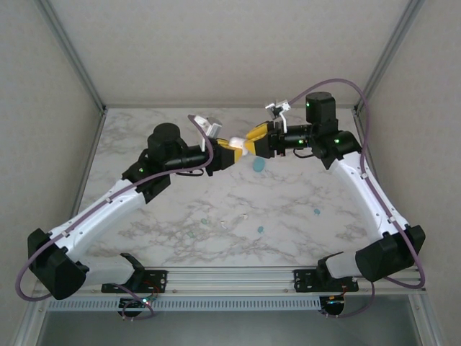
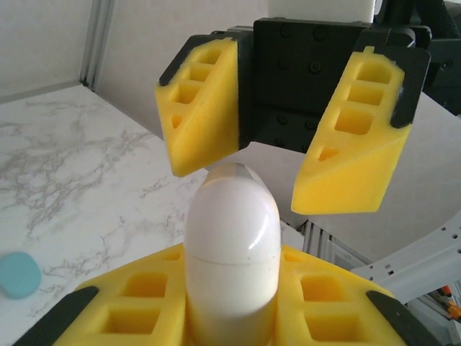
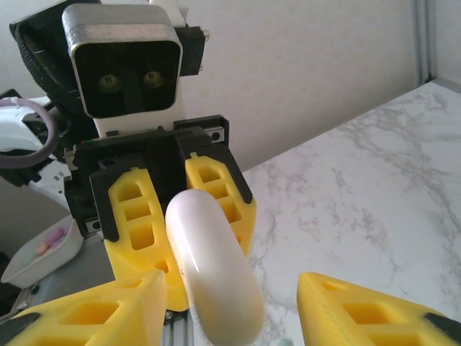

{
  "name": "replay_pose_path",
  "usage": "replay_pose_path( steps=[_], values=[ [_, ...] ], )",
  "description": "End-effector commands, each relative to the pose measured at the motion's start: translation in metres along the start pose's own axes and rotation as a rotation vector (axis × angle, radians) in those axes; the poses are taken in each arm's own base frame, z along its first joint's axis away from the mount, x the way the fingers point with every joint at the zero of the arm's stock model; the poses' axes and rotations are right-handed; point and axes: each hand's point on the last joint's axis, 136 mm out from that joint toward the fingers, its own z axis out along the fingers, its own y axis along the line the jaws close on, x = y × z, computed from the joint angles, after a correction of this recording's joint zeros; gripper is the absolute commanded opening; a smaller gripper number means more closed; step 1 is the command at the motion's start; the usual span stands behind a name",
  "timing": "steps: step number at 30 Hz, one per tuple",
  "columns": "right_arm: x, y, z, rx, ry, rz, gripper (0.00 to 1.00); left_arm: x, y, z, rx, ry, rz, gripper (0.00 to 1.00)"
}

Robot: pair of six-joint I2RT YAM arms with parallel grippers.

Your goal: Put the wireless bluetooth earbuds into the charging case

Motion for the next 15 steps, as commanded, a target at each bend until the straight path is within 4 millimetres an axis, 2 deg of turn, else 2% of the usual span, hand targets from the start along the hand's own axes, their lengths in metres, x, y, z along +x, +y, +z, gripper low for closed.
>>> replay_pose_path(
  steps=[1,12,15],
  values=[
    [-0.005,0.002,-0.001,0.021,-0.019,-0.007,0.53,-0.024,-0.014,-0.009,0.031,-0.111,0.103,0.17],
    [0.010,0.000,0.005,-0.027,0.029,-0.016,0.59,-0.020,-0.016,-0.009,0.050,-0.166,0.154,0.16],
    [0.009,-0.009,0.006,0.011,0.029,-0.005,0.59,-0.015,-0.019,-0.007,0.063,-0.159,0.175,0.16]
  ],
)
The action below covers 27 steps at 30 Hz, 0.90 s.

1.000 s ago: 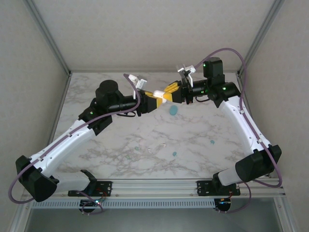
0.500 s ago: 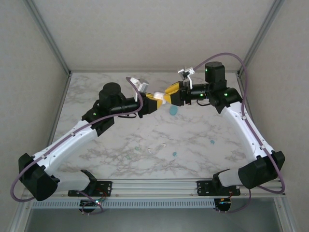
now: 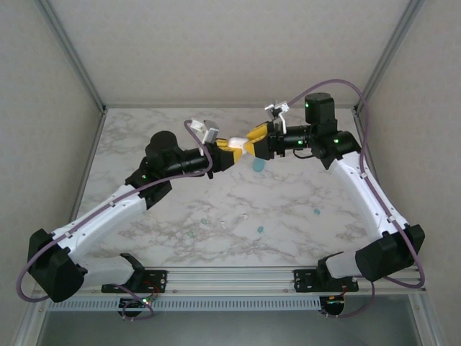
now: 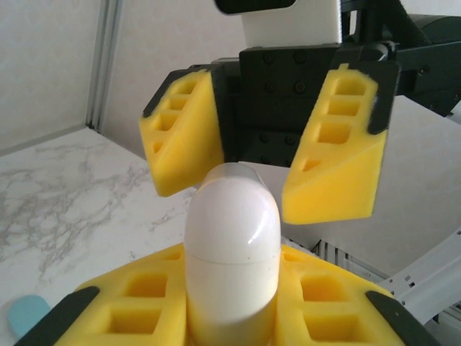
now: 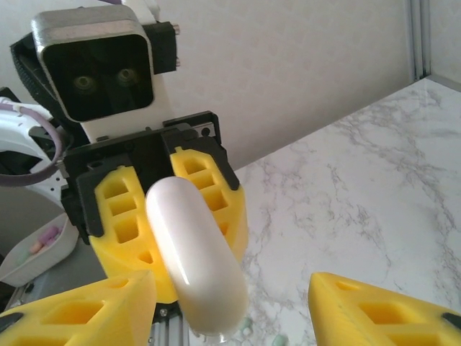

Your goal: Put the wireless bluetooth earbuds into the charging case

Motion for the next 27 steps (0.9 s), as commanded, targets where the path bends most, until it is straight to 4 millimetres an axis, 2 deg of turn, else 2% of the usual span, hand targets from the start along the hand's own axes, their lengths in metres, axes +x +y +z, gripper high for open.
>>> replay_pose_path(
  steps=[1,16,23,27],
  values=[
    [0.002,-0.005,0.005,0.005,0.014,0.002,0.59,-0.014,-0.016,-0.004,0.041,-0.063,0.078,0.16],
    [-0.026,-0.028,0.002,0.141,-0.063,0.054,0.58,0.005,-0.028,-0.006,0.076,-0.057,0.182,0.13],
    [-0.039,-0.009,-0.004,0.105,-0.101,0.116,0.62,0.000,0.002,-0.015,-0.118,-0.134,0.218,0.15],
    [-0.040,-0.008,-0.017,0.205,-0.133,0.206,0.66,0.001,0.023,-0.024,-0.251,-0.146,0.296,0.13]
  ],
)
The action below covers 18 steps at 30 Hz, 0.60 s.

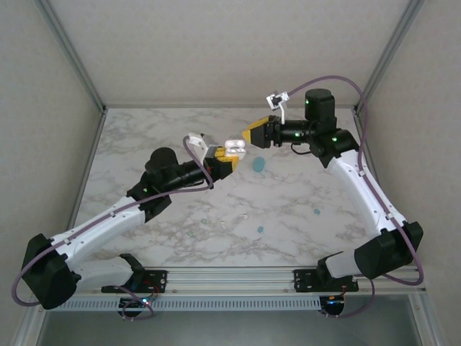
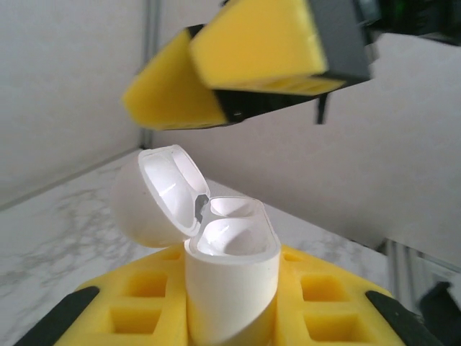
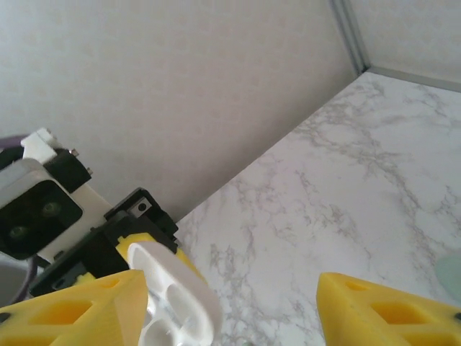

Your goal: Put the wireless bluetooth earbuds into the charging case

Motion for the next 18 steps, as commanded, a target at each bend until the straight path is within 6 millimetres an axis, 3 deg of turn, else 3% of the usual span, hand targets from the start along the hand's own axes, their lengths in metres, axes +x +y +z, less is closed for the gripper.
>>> replay_pose_path(
  steps=[1,4,7,10,13,18],
  values=[
    [-0.014,0.013,-0.021,0.106,-0.064,0.053,0.67,-0.015,0.016,-0.009,-0.121,-0.074,0.135,0.10],
    [0.010,-0.032,-0.036,0.388,-0.033,0.212,0.62,-0.008,0.021,-0.011,-0.139,-0.074,0.185,0.08],
    [0.056,-0.071,-0.044,0.581,0.082,0.382,0.53,-0.004,0.031,-0.018,-0.140,-0.085,0.143,0.09],
    [0.105,-0.084,-0.032,0.590,0.216,0.518,0.45,0.001,0.047,-0.035,-0.178,-0.130,0.084,0.10],
    [0.159,-0.101,-0.027,0.717,0.365,0.580,0.42,0.007,0.054,-0.053,-0.200,-0.142,0.052,0.10],
    [0.233,-0.098,0.008,0.695,0.558,0.692,0.42,0.011,0.068,-0.087,-0.291,-0.207,-0.007,0.12]
  ],
)
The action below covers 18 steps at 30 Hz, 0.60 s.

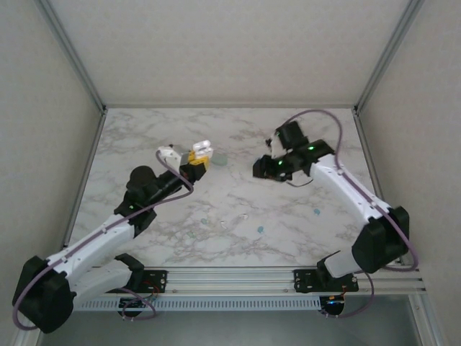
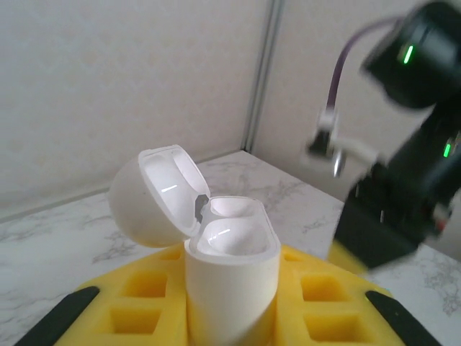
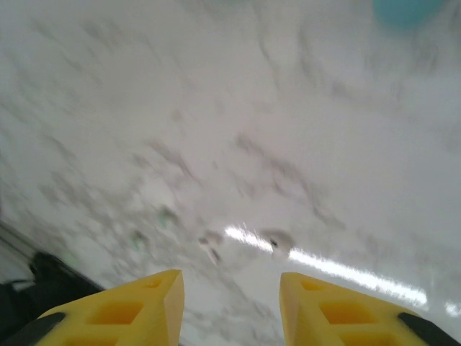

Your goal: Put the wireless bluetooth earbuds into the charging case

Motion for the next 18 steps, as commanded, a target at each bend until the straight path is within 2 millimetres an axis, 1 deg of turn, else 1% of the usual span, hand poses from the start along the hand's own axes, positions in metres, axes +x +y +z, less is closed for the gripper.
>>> replay_pose_path(
  steps=[1,3,5,7,8,10,11,12,13,16,18],
  values=[
    [0.039,-0.007,0.034,0.056,0.131,0.067,0.43,-0.024,0.004,-0.019,-0.027,-0.111,-0.036,0.12],
    [0.054,0.001,0.055,0.047,0.171,0.056,0.45,-0.024,0.006,-0.025,-0.046,-0.116,-0.034,0.12],
    [0.066,0.003,0.073,0.069,0.211,0.054,0.44,-0.026,0.008,-0.031,-0.063,-0.122,-0.029,0.12],
    [0.070,0.009,0.084,0.077,0.225,0.023,0.44,-0.028,0.009,-0.034,-0.076,-0.119,-0.019,0.12],
    [0.078,0.016,0.092,0.087,0.243,-0.007,0.44,-0.031,0.009,-0.036,-0.082,-0.129,-0.015,0.12],
    [0.083,0.022,0.105,0.095,0.270,-0.043,0.44,-0.035,0.012,-0.041,-0.103,-0.145,-0.009,0.13],
    [0.084,0.022,0.109,0.115,0.277,-0.061,0.44,-0.037,0.013,-0.043,-0.111,-0.148,-0.003,0.13],
    [0.083,0.015,0.111,0.172,0.275,-0.069,0.44,-0.038,0.014,-0.045,-0.116,-0.144,0.002,0.13],
    [0.082,0.011,0.113,0.202,0.273,-0.069,0.41,-0.039,0.013,-0.047,-0.119,-0.142,0.008,0.13],
    [0.090,0.026,0.124,0.121,0.314,-0.049,0.40,-0.043,0.012,-0.052,-0.124,-0.145,0.014,0.13],
    [0.098,0.027,0.129,0.138,0.361,-0.061,0.43,-0.043,0.013,-0.054,-0.131,-0.142,0.020,0.13]
  ],
)
